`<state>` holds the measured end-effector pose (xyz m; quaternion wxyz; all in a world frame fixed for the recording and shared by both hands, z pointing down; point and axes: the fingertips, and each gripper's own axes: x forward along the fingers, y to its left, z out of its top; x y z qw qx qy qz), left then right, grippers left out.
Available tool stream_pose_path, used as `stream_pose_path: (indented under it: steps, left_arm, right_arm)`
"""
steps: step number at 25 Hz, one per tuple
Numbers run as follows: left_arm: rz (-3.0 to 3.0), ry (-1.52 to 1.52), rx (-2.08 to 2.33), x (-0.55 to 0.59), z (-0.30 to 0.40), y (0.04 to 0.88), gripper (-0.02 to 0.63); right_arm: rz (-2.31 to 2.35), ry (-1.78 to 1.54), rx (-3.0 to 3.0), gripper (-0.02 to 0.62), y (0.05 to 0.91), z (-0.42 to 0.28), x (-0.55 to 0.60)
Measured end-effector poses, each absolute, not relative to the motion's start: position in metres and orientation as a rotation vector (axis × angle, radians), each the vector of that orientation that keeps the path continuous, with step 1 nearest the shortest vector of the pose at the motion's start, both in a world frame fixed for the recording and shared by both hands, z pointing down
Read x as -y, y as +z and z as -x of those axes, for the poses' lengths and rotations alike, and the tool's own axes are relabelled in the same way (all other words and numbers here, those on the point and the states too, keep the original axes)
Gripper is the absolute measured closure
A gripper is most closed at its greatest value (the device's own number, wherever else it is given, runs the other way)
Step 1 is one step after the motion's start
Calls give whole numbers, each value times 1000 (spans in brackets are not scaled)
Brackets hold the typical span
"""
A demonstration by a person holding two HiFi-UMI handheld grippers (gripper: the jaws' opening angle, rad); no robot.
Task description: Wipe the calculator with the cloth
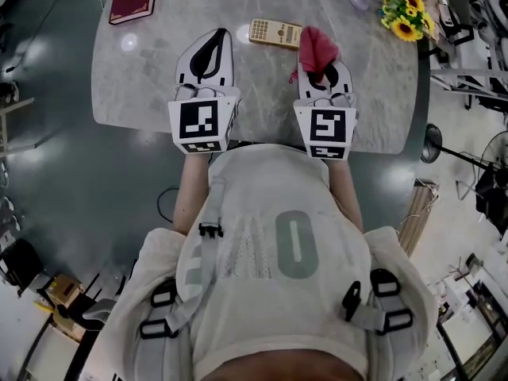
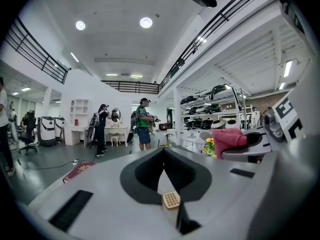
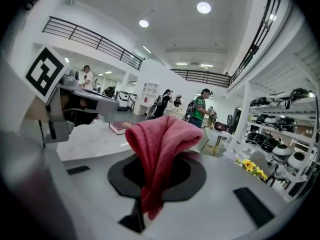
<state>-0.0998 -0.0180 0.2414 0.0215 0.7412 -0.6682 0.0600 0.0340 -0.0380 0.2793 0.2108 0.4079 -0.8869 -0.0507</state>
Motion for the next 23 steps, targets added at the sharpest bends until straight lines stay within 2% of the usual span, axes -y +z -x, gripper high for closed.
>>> stream_pose_path:
  steps: [23]
  left_arm:
    - [-2289,168,2093,11,102,234,586]
  right_arm:
    - [-1136,-162,2467,540,275,-42,34]
